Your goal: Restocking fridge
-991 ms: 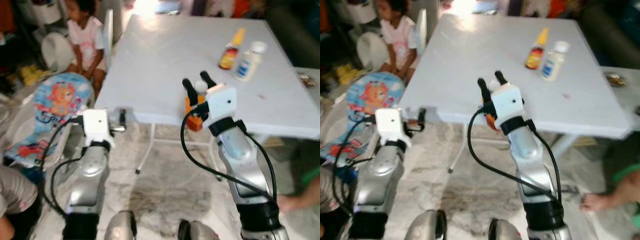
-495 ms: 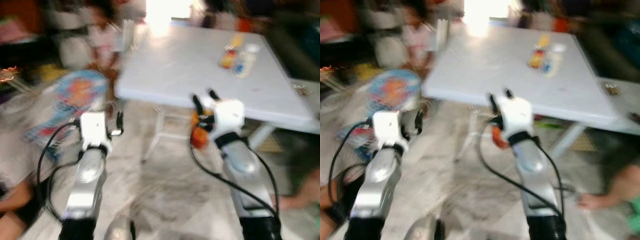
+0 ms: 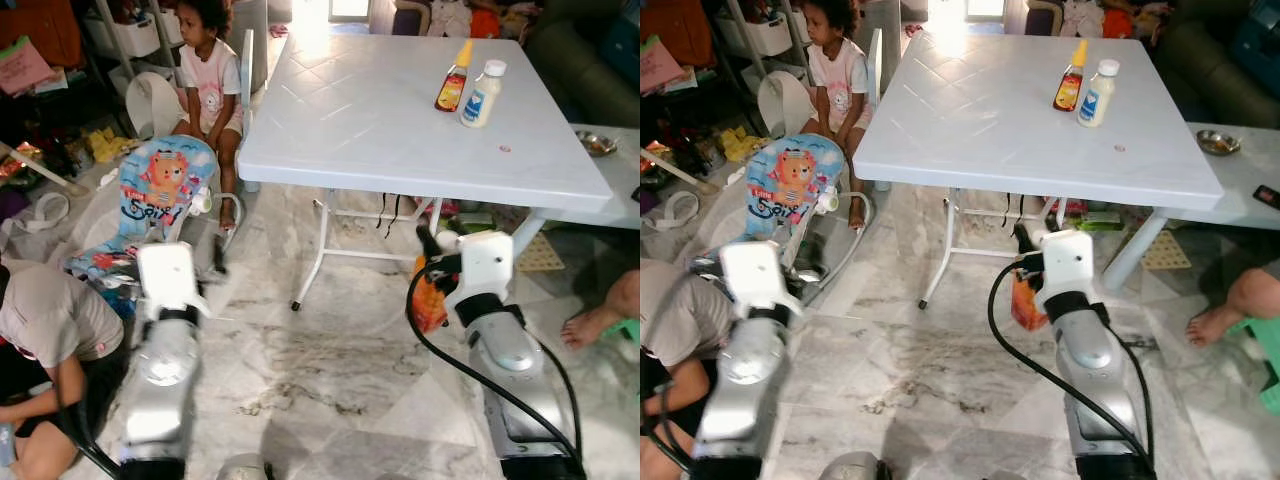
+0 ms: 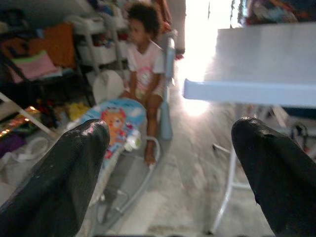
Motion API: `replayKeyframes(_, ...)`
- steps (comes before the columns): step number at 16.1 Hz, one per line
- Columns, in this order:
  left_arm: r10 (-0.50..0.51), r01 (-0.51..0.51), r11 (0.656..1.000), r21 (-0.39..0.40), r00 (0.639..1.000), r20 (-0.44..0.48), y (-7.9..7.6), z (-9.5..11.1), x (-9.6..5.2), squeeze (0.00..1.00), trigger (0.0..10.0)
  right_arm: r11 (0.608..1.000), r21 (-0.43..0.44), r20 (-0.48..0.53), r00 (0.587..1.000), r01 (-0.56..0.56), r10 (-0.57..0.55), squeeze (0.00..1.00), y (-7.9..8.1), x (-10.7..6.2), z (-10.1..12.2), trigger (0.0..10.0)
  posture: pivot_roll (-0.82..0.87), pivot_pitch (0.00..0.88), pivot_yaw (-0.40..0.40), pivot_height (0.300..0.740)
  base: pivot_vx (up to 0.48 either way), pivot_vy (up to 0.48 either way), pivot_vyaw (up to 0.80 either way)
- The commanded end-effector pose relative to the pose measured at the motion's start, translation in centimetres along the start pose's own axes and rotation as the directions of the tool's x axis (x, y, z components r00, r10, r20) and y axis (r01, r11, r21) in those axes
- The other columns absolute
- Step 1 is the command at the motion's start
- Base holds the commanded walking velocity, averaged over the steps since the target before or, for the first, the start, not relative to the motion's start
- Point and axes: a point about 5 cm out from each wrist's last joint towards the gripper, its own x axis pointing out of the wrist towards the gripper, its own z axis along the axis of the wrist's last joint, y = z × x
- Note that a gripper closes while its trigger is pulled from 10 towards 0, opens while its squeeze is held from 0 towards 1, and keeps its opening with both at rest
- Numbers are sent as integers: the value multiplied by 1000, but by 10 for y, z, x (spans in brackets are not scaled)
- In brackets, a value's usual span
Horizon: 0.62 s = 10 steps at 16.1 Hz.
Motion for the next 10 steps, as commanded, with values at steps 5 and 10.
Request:
replayKeyframes(5,-103,105,994,36,993,-64,-11,-17,-12,0,10000,999,26,-35,998,-45,46,0,10,-13,-4,10000,7,0,54,740,0,0,0)
replayKeyframes(10,-248,248,969,-3,967,-63,-19,-12,0,0,10000,987,160,-75,997,22,-10,0,-9,-3,-17,10000,-4,0,51,740,0,0,0)
